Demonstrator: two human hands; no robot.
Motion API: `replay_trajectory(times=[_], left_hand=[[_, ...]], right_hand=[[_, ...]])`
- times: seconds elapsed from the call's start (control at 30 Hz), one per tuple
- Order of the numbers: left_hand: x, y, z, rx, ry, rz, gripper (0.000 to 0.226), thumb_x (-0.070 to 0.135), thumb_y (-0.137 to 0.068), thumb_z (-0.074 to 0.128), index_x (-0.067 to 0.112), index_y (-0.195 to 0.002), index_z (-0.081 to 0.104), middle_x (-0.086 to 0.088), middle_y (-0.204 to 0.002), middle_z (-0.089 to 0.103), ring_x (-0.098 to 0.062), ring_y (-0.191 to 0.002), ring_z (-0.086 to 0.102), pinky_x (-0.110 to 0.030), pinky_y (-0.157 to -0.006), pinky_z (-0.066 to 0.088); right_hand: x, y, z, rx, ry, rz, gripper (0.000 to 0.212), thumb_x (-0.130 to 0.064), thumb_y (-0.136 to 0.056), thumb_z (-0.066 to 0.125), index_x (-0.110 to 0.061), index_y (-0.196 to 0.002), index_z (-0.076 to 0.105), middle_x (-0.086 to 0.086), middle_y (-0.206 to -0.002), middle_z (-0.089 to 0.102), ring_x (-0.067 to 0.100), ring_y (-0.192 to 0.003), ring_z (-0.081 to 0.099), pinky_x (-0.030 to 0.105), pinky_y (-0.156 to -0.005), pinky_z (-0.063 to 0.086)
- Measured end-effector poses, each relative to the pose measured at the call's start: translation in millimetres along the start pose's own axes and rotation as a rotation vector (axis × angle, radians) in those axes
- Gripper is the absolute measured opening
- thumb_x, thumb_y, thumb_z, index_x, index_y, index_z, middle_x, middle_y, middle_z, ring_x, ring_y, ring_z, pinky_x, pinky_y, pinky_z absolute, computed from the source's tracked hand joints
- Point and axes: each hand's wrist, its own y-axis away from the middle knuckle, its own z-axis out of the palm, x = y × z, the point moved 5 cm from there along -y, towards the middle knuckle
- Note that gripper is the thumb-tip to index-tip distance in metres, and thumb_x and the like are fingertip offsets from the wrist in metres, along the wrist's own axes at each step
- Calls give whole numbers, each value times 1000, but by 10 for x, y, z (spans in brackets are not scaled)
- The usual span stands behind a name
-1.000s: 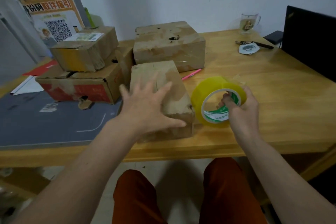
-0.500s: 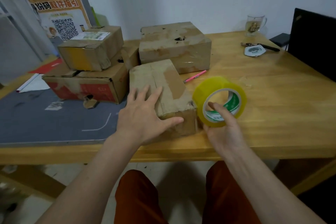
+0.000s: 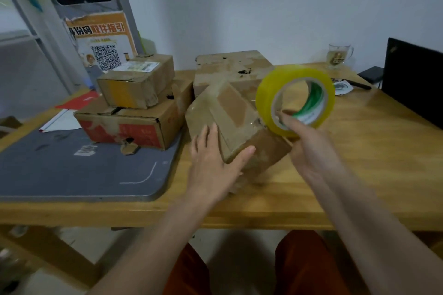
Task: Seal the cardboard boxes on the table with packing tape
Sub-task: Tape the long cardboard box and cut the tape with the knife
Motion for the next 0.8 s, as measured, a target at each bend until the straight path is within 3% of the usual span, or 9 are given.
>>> replay_trajectory(times=[0.1, 0.23, 0.3, 0.37, 0.43, 0.6, 0.67, 0.7, 0.8], left_hand=[[115, 30, 223, -221, 187, 7, 141, 97, -50, 48, 31, -155, -20, 13, -163, -22, -13, -151, -15, -40, -123, 6], [295, -150, -37, 134, 201, 209, 126, 83, -55, 65, 22, -156, 21, 0, -162, 20, -15, -151, 16, -40, -123, 21], [318, -233, -129, 195, 225, 293, 107, 71, -59, 75, 20, -147, 40, 1, -152, 38, -13, -144, 30, -34, -119, 28], [281, -269, -158, 203, 173, 355, 94, 60, -64, 83, 20, -141, 48, 2, -147, 42, -13, -142, 33, -23, -117, 27], [250, -281, -172, 195, 77, 379, 92, 66, -66, 76, 23, -142, 47, 3, -148, 41, -10, -143, 29, -8, -111, 20], [259, -240, -163, 218, -44, 404, 93, 68, -73, 67, 17, -144, 37, 4, -151, 30, -13, -150, 11, -23, -113, 17], [260, -229, -166, 219, -67, 410, 88, 63, -76, 71, 15, -142, 38, 5, -149, 32, -10, -149, 8, -23, -112, 15], [257, -226, -169, 217, -71, 408, 88, 62, -76, 71, 14, -142, 38, 5, -149, 33, -9, -149, 8, -23, -113, 13], [262, -211, -172, 220, -76, 410, 87, 58, -77, 73, 13, -142, 38, 2, -150, 34, -10, -148, 10, -23, -112, 13]], right_hand=[[-366, -151, 158, 38, 266, -142, 15, -13, -83, 73, -20, -97, 72, -9, -88, 76, 5, -83, 71, 21, -66, 53], [-397, -84, 525, -136, 632, -278, 12, -18, -89, 66, -24, -98, 70, -10, -90, 73, 6, -89, 67, 22, -73, 52], [-362, -46, 584, -124, 735, -335, 11, -26, -91, 63, -26, -102, 66, -5, -98, 69, 10, -95, 63, 29, -78, 49], [-370, -22, 610, -144, 860, -386, 14, -32, -93, 58, -26, -105, 63, -2, -103, 64, 15, -98, 59, 32, -79, 46], [-411, -19, 618, -196, 927, -427, 17, -34, -94, 56, -23, -106, 61, -5, -99, 64, 13, -95, 58, 30, -74, 43], [-536, -138, 394, -183, 781, -404, 15, -20, -94, 58, -23, -107, 66, -7, -98, 70, 0, -90, 63, 14, -76, 49], [-594, -227, 237, -148, 636, -329, 17, -13, -93, 59, -22, -105, 67, -3, -96, 73, 12, -93, 68, 31, -83, 55], [-627, -275, 135, -119, 559, -296, 17, -10, -93, 59, -19, -105, 67, -2, -91, 74, 17, -89, 71, 37, -78, 57], [-689, -387, -187, -40, 447, -249, 17, -10, -94, 59, -14, -110, 62, -2, -80, 74, 19, -79, 73, 37, -61, 60]])
